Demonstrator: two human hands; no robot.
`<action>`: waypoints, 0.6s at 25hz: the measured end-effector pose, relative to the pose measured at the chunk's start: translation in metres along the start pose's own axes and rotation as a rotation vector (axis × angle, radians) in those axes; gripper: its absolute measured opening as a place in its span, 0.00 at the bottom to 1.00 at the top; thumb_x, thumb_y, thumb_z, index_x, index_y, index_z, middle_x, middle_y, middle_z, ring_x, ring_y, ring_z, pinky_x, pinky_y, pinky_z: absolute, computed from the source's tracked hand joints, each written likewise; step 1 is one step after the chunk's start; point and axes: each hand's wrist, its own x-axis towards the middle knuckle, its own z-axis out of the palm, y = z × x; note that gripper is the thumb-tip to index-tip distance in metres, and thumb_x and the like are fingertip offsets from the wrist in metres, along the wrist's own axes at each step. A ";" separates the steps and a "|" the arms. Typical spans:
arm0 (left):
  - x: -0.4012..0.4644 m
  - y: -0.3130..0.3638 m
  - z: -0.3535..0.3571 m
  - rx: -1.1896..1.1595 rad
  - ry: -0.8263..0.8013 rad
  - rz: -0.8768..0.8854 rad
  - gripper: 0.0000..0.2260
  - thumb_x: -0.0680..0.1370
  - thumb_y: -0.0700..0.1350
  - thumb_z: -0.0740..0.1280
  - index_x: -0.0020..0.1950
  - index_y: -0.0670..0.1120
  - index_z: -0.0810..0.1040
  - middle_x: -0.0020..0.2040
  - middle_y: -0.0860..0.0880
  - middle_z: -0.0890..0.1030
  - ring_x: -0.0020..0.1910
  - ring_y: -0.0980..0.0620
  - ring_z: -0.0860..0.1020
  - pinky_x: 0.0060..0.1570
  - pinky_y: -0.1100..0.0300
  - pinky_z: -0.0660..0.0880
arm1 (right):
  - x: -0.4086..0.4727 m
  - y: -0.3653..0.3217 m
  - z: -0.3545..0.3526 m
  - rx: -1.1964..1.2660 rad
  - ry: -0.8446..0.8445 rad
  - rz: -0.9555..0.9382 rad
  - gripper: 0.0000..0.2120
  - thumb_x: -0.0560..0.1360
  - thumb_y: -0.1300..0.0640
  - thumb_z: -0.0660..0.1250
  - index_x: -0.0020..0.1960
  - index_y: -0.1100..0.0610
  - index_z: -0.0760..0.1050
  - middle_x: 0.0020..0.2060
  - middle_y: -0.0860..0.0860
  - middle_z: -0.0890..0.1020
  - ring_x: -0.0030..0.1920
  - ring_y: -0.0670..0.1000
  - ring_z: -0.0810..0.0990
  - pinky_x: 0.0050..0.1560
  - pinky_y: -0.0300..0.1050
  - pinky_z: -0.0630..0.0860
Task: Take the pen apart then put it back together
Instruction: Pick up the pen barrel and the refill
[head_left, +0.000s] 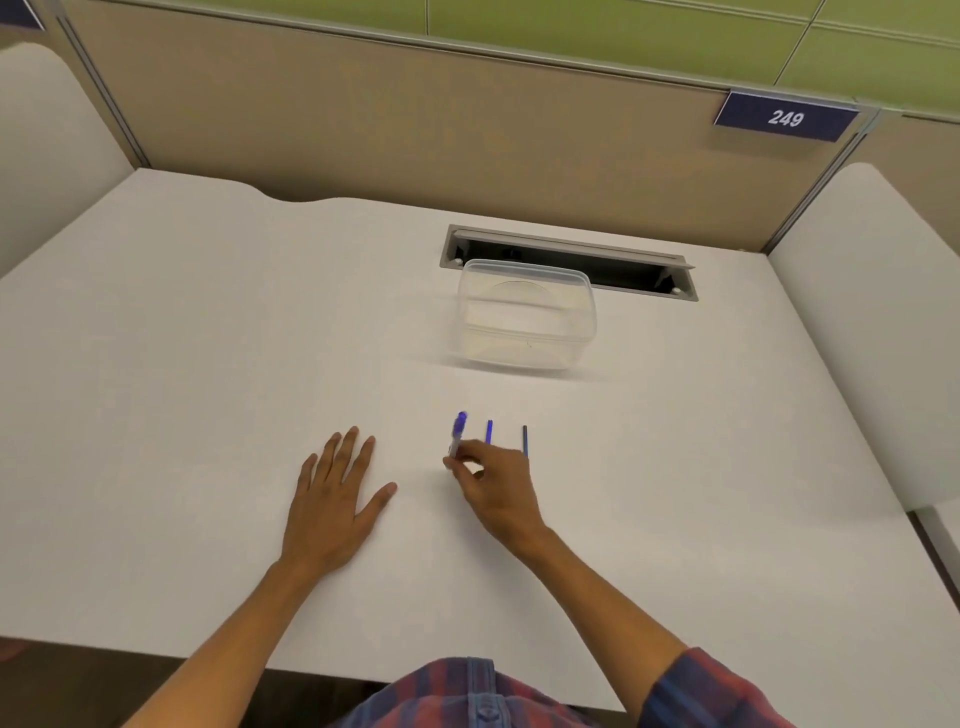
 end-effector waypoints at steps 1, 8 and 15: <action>-0.001 0.000 0.001 -0.004 0.002 -0.001 0.36 0.77 0.69 0.41 0.79 0.51 0.56 0.80 0.50 0.55 0.78 0.50 0.52 0.75 0.51 0.47 | -0.004 0.002 0.004 -0.042 -0.042 0.007 0.08 0.77 0.58 0.69 0.53 0.59 0.82 0.48 0.51 0.87 0.49 0.48 0.86 0.52 0.45 0.81; 0.000 0.002 0.001 -0.030 0.032 -0.001 0.38 0.76 0.71 0.39 0.79 0.51 0.57 0.80 0.50 0.55 0.79 0.51 0.51 0.76 0.50 0.48 | -0.003 0.005 0.006 -0.068 -0.070 0.035 0.09 0.78 0.58 0.68 0.56 0.61 0.81 0.50 0.54 0.87 0.52 0.51 0.85 0.55 0.43 0.80; -0.002 0.004 -0.001 -0.039 0.032 -0.005 0.38 0.76 0.71 0.39 0.78 0.50 0.59 0.79 0.48 0.58 0.78 0.48 0.54 0.75 0.48 0.51 | 0.007 -0.008 -0.009 -0.044 -0.051 -0.030 0.08 0.76 0.56 0.70 0.52 0.59 0.82 0.45 0.52 0.87 0.45 0.49 0.86 0.52 0.48 0.82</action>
